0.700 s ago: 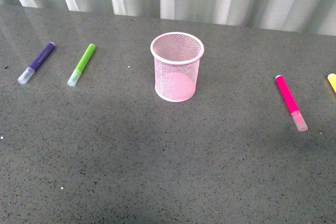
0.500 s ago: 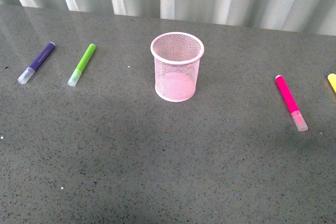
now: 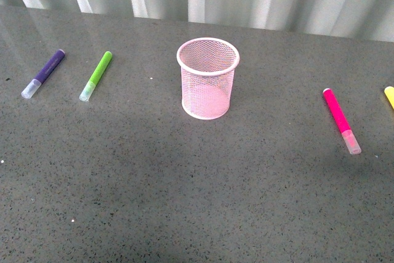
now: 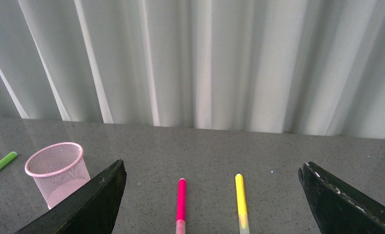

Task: Insert purple and pink pens into pink cup

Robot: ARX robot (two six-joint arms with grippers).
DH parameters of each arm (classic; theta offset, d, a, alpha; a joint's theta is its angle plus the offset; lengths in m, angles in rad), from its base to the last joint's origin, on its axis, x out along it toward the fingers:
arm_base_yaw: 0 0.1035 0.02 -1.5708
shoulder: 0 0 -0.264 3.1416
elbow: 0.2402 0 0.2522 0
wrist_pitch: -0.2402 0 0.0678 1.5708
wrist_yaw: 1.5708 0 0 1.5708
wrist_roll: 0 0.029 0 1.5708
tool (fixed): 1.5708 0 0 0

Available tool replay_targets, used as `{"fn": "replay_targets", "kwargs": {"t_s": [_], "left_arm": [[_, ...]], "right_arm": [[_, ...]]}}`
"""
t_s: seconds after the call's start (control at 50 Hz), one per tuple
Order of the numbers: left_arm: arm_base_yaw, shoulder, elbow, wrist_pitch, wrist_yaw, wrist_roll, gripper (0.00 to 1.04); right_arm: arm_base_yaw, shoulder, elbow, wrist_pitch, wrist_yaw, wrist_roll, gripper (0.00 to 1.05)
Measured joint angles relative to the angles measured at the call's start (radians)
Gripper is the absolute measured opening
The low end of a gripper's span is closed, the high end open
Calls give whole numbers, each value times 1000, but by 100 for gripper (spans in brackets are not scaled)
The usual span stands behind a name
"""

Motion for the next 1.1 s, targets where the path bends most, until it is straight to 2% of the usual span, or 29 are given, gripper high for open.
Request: {"fn": "replay_targets", "kwargs": {"t_s": [1.1], "left_arm": [[0,0,0,0,0,0,98]], "right_arm": [[0,0,0,0,0,0,98]]}}
